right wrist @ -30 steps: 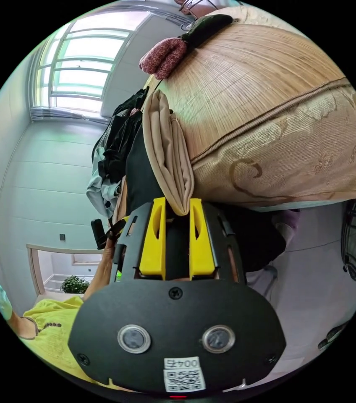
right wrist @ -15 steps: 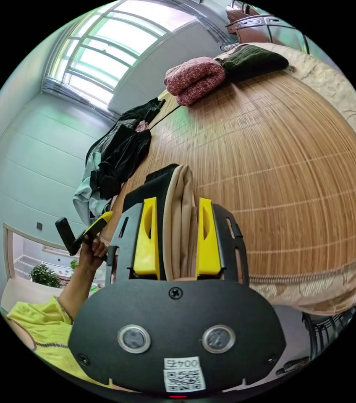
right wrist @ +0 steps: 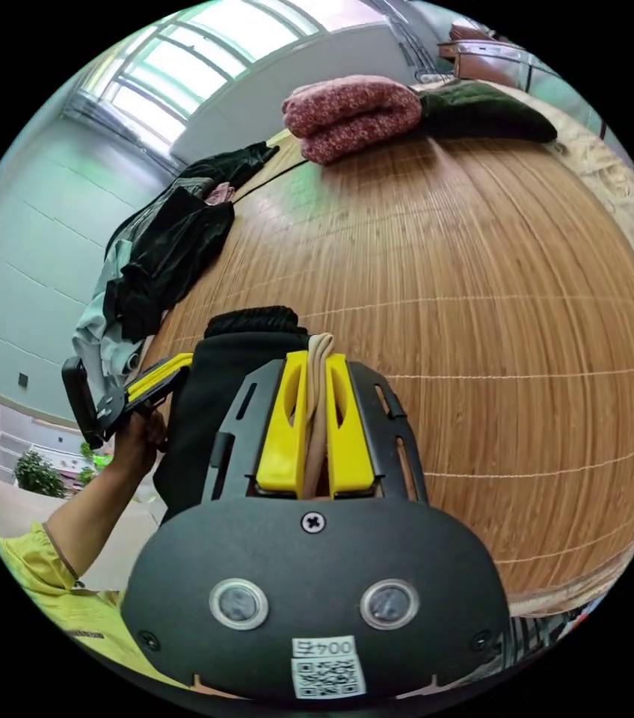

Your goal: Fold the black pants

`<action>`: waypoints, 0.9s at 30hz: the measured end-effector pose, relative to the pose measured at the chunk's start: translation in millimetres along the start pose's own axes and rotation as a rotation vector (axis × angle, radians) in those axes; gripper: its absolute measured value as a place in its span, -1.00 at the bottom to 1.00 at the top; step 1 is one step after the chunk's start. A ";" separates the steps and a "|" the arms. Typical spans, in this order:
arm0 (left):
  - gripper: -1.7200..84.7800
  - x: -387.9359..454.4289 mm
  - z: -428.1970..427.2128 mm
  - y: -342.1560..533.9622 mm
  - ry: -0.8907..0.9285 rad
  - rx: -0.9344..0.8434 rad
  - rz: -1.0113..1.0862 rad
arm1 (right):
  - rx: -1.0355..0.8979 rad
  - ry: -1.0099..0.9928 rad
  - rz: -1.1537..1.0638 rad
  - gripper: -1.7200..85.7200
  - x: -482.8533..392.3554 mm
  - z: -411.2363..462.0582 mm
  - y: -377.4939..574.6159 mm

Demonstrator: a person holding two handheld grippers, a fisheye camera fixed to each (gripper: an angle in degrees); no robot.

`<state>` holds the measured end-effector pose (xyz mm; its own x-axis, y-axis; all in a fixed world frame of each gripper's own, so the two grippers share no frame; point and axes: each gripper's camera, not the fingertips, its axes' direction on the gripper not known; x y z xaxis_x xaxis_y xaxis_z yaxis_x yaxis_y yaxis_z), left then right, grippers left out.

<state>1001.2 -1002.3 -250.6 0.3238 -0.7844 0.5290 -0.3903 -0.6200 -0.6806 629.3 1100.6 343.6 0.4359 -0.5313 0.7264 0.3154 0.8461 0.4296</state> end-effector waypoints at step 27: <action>-0.96 20.8 -88.2 114.5 0.087 0.134 -0.071 | 0.098 0.389 -0.340 -0.98 -118.3 6.3 199.0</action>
<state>887.2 -1090.9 -272.9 0.2684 -0.7407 0.6159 -0.2490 -0.6710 -0.6984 635.2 1332.1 346.6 0.6092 -0.7373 0.2920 0.4214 0.6129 0.6684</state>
